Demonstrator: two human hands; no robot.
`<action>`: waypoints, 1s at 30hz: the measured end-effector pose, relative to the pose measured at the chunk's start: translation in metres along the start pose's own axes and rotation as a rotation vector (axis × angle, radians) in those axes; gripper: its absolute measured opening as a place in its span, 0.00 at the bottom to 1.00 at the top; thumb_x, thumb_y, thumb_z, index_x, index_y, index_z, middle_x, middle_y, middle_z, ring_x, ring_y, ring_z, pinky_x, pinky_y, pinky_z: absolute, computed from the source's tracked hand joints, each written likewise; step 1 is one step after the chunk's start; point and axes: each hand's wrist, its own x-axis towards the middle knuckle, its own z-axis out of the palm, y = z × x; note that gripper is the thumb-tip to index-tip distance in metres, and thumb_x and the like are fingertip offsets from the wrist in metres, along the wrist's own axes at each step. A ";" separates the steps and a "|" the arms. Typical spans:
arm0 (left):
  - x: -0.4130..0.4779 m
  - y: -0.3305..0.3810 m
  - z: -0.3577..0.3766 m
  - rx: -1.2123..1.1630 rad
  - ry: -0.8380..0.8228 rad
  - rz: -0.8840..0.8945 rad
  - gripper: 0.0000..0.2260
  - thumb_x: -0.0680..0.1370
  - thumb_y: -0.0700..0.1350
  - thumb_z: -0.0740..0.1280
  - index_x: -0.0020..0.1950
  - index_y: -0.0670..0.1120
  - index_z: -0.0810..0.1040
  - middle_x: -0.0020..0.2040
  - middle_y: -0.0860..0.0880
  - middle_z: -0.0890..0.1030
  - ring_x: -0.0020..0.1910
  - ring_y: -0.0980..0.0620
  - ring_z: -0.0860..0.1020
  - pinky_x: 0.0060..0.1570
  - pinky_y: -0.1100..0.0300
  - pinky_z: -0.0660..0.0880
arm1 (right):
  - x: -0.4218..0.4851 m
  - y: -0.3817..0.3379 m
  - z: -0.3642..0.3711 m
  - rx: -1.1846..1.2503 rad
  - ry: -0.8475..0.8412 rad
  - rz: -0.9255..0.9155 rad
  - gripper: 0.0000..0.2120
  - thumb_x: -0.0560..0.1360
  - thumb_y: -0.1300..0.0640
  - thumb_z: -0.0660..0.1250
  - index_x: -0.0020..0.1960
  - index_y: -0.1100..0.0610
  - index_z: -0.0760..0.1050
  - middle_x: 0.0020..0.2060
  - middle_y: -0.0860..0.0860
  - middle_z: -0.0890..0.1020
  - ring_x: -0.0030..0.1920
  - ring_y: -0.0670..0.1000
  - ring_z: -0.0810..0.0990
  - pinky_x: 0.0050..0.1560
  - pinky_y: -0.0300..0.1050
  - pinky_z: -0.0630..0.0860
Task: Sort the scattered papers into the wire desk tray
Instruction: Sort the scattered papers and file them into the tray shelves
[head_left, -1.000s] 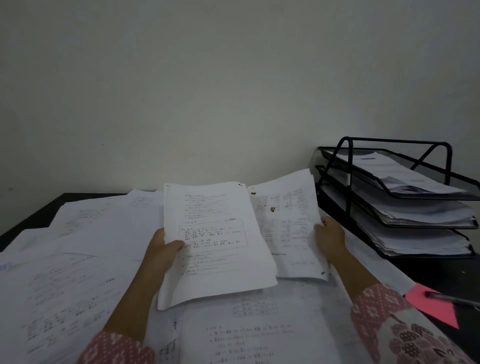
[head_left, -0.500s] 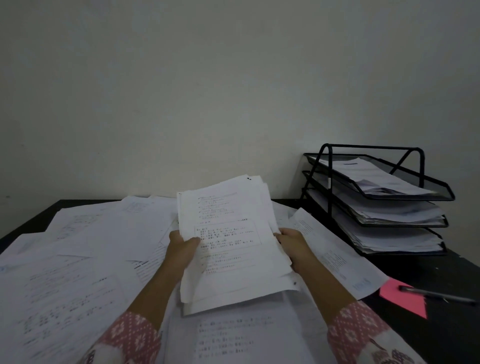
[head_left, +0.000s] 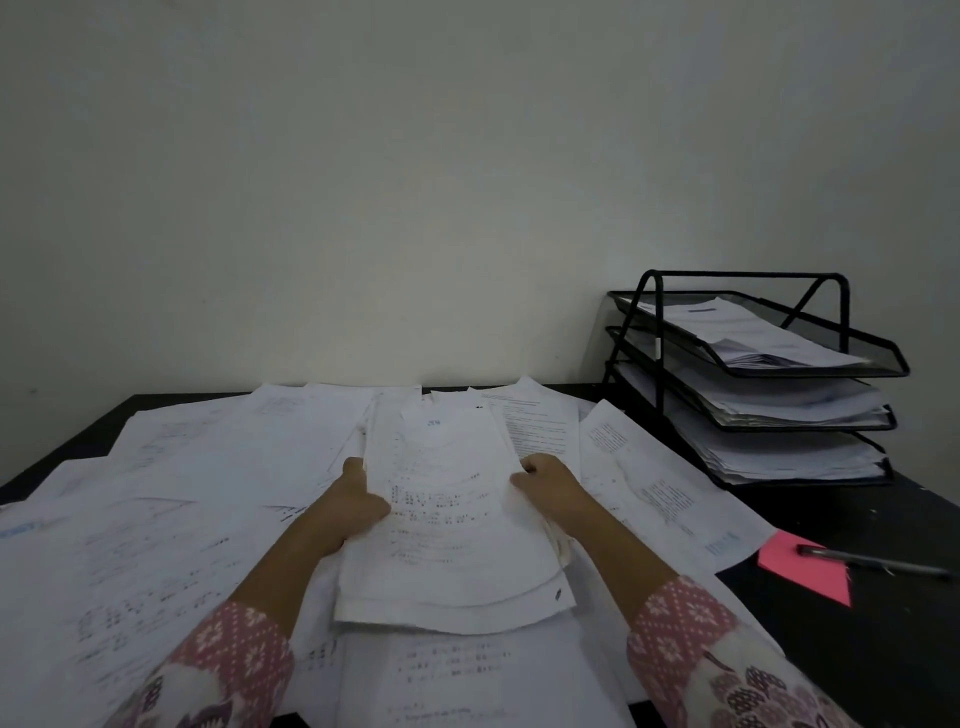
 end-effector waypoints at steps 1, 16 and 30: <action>0.000 -0.001 -0.002 0.024 0.012 0.009 0.27 0.77 0.34 0.64 0.72 0.39 0.55 0.46 0.50 0.69 0.46 0.51 0.70 0.42 0.61 0.70 | 0.002 0.002 -0.002 -0.044 0.060 0.017 0.15 0.78 0.58 0.59 0.33 0.58 0.66 0.33 0.53 0.72 0.33 0.47 0.71 0.32 0.36 0.64; 0.001 -0.026 -0.017 -0.215 0.222 -0.008 0.26 0.76 0.31 0.61 0.72 0.41 0.59 0.63 0.43 0.71 0.60 0.43 0.70 0.54 0.56 0.67 | 0.028 0.025 -0.028 0.033 0.198 0.231 0.07 0.74 0.66 0.64 0.38 0.63 0.69 0.36 0.55 0.74 0.42 0.54 0.75 0.38 0.43 0.73; -0.001 -0.022 -0.012 -0.253 0.276 -0.030 0.24 0.76 0.33 0.62 0.71 0.40 0.61 0.65 0.41 0.71 0.62 0.41 0.70 0.53 0.56 0.67 | -0.004 0.013 -0.039 0.220 -0.118 0.234 0.09 0.74 0.73 0.58 0.39 0.63 0.72 0.38 0.56 0.75 0.37 0.52 0.75 0.33 0.39 0.74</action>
